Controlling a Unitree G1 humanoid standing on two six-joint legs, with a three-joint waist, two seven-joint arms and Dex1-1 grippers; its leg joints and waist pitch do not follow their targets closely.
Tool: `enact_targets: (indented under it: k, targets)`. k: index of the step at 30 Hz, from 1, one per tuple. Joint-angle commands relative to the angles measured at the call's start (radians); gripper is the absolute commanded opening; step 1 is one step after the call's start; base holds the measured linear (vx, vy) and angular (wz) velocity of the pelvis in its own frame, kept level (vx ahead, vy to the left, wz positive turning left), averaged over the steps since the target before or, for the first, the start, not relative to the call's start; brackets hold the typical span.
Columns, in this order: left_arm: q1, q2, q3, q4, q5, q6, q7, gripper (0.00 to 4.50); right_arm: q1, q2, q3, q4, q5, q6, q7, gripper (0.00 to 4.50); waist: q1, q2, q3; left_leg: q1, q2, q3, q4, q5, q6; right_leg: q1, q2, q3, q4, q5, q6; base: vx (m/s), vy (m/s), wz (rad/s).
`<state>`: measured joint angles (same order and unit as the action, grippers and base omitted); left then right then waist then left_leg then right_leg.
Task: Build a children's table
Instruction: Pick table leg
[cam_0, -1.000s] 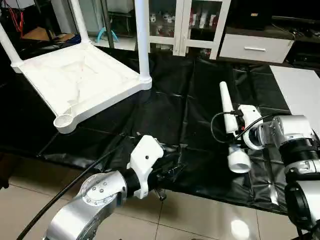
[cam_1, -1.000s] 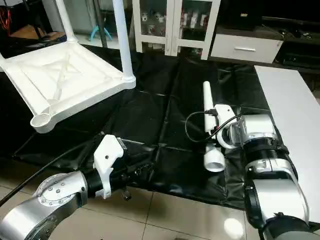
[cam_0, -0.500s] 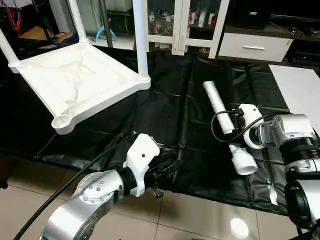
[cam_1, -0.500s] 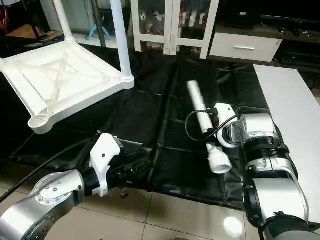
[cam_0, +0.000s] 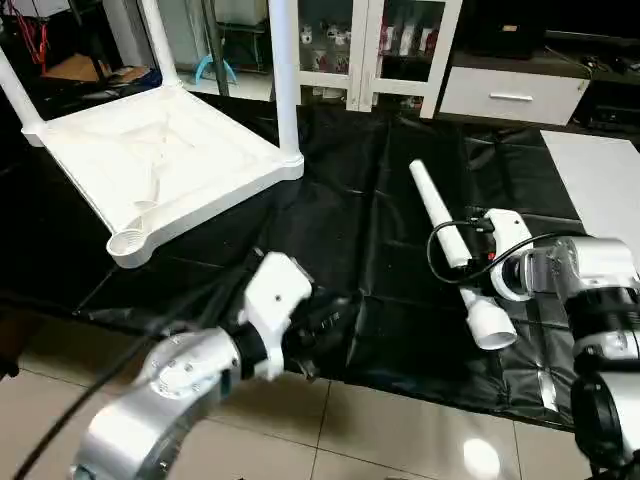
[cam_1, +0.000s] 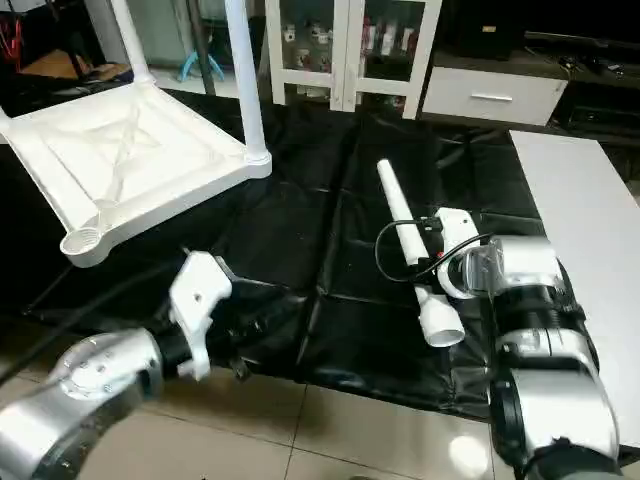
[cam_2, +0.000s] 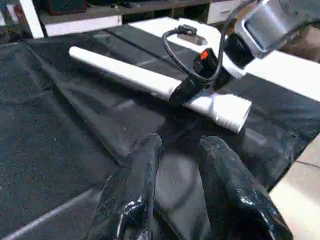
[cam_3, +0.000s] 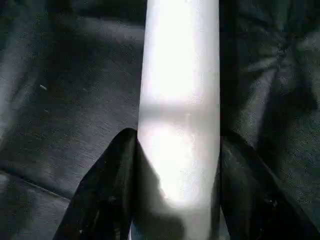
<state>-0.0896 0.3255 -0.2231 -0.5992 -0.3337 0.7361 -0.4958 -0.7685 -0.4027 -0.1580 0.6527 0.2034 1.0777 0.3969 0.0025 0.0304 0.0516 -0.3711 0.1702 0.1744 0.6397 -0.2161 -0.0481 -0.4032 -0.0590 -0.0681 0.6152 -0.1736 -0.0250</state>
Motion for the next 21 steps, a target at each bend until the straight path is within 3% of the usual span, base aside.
enact_targets:
  k: [1, 2, 3, 4, 6, 7, 8, 9, 10, 11, 12, 14, 16, 18, 19, 21]
  targets:
    - [-0.017, -0.032, 0.056, -0.017, -0.045, 0.004, 0.022, 1.91, 0.000, 0.030, -0.096, -0.111, 0.059, -0.094, -0.043, 1.83, 0.003, -0.007, -0.061, -0.002, 0.048, -0.020, -0.081, -0.164, 0.009, 0.055, -0.073, 0.047, -0.077, -0.272, -0.202, 0.000, 0.000, 0.00]
    - [-0.024, -0.064, 0.084, -0.011, -0.053, -0.024, 0.047, 2.04, 0.007, 0.048, -0.140, -0.155, 0.083, -0.164, -0.058, 1.83, 0.007, -0.002, -0.062, 0.000, 0.049, -0.020, -0.080, -0.164, 0.011, 0.053, -0.075, 0.048, -0.079, -0.272, -0.199, 0.000, 0.000, 0.00]
    - [-0.053, -0.125, 0.130, -0.005, -0.065, -0.068, 0.103, 2.18, 0.026, 0.073, -0.185, -0.245, 0.109, -0.248, -0.072, 1.83, 0.004, -0.007, -0.063, 0.003, 0.048, -0.019, -0.079, -0.161, 0.015, 0.052, -0.072, 0.047, -0.078, -0.270, -0.199, 0.000, 0.000, 0.00]
    - [-0.065, -0.142, 0.141, -0.006, -0.067, -0.080, 0.118, 2.26, 0.037, 0.081, -0.191, -0.280, 0.114, -0.267, -0.072, 1.82, 0.011, -0.005, -0.062, 0.005, 0.049, -0.016, -0.077, -0.159, 0.021, 0.048, -0.073, 0.048, -0.083, -0.273, -0.195, 0.000, 0.000, 0.00]
    - [-0.096, -0.163, 0.157, -0.012, -0.087, -0.080, 0.129, 2.36, 0.072, 0.104, -0.186, -0.366, 0.125, -0.322, -0.055, 1.82, 0.019, -0.003, -0.062, 0.007, 0.049, -0.015, -0.078, -0.145, 0.035, 0.048, -0.071, 0.049, -0.084, -0.271, -0.184, 0.000, 0.000, 0.00]
    - [-0.111, -0.172, 0.166, -0.016, -0.099, -0.077, 0.133, 2.48, 0.090, 0.117, -0.182, -0.409, 0.130, -0.352, -0.045, 1.82, 0.018, -0.006, -0.060, 0.002, 0.048, -0.016, -0.081, -0.135, 0.043, 0.051, -0.070, 0.048, -0.082, -0.271, -0.178, 0.000, 0.000, 0.00]
    - [-0.145, -0.197, 0.194, -0.019, -0.136, -0.062, 0.150, 2.62, 0.131, 0.146, -0.167, -0.504, 0.143, -0.416, -0.019, 1.82, 0.021, 0.001, -0.061, 0.001, 0.047, -0.016, -0.079, -0.129, 0.042, 0.051, -0.071, 0.048, -0.080, -0.272, -0.174, 0.000, 0.000, 0.00]
    - [-0.167, -0.222, 0.224, -0.019, -0.182, -0.054, 0.166, 2.72, 0.152, 0.168, -0.154, -0.569, 0.160, -0.419, -0.001, 1.82, 0.024, 0.000, -0.062, 0.004, 0.050, -0.015, -0.079, -0.124, 0.045, 0.047, -0.070, 0.049, -0.083, -0.262, -0.168, 0.000, 0.000, 0.00]
    - [-0.168, -0.223, 0.225, -0.019, -0.183, -0.054, 0.166, 2.72, 0.153, 0.169, -0.153, -0.571, 0.161, -0.418, 0.000, 1.82, 0.027, 0.005, -0.064, 0.002, 0.049, -0.016, -0.080, -0.115, 0.047, 0.051, -0.068, 0.048, -0.081, -0.243, -0.174, 0.000, 0.000, 0.00]
    - [-0.203, -0.263, 0.282, -0.012, -0.254, -0.041, 0.204, 2.72, 0.178, 0.203, -0.124, -0.663, 0.189, -0.416, 0.032, 1.82, 0.027, 0.003, -0.065, 0.001, 0.049, -0.019, -0.081, -0.105, 0.047, 0.052, -0.067, 0.047, -0.077, -0.229, -0.177, 0.000, 0.000, 0.00]
    - [-0.220, -0.275, 0.310, -0.007, -0.291, -0.026, 0.221, 2.77, 0.188, 0.216, -0.099, -0.706, 0.198, -0.420, 0.051, 1.82, 0.031, 0.009, -0.064, 0.001, 0.047, -0.017, -0.080, -0.106, 0.047, 0.051, -0.067, 0.048, -0.077, -0.217, -0.186, 0.000, 0.000, 0.00]
    - [-0.259, -0.283, 0.355, -0.005, -0.354, 0.011, 0.237, 3.12, 0.214, 0.232, -0.023, -0.781, 0.200, -0.480, 0.095, 1.82, 0.031, 0.006, -0.065, -0.004, 0.047, -0.020, -0.081, -0.108, 0.047, 0.055, -0.068, 0.047, -0.075, -0.213, -0.188, 0.000, 0.000, 0.00]
    - [-0.321, -0.296, 0.404, 0.015, -0.460, 0.034, 0.278, 3.13, 0.233, 0.237, 0.041, -0.808, 0.183, -0.532, 0.127, 1.82, 0.033, 0.001, -0.061, 0.000, 0.047, -0.019, -0.081, -0.132, 0.043, 0.050, -0.070, 0.048, -0.081, -0.281, -0.172, 0.000, 0.000, 0.00]
    - [-0.345, -0.295, 0.419, 0.027, -0.486, 0.047, 0.291, 3.18, 0.239, 0.237, 0.064, -0.817, 0.178, -0.548, 0.139, 1.82, 0.035, 0.004, -0.057, 0.005, 0.045, -0.019, -0.083, -0.154, 0.029, 0.043, -0.065, 0.048, -0.086, -0.339, -0.145, 0.000, 0.000, 0.00]
    - [-0.359, -0.294, 0.428, 0.034, -0.499, 0.056, 0.298, 3.40, 0.242, 0.237, 0.078, -0.824, 0.176, -0.556, 0.145, 1.82, 0.036, -0.002, -0.057, 0.007, 0.047, -0.019, -0.085, -0.156, 0.028, 0.041, -0.064, 0.049, -0.087, -0.338, -0.139, 0.000, 0.000, 0.00]
    - [-0.379, -0.235, 0.421, 0.039, -0.496, 0.133, 0.258, 3.49, 0.250, 0.210, 0.148, -0.838, 0.140, -0.619, 0.191, 1.82, 0.040, 0.004, -0.058, 0.009, 0.048, -0.020, -0.086, -0.151, 0.017, 0.040, -0.065, 0.050, -0.084, -0.326, -0.131, 0.000, 0.000, 0.00]
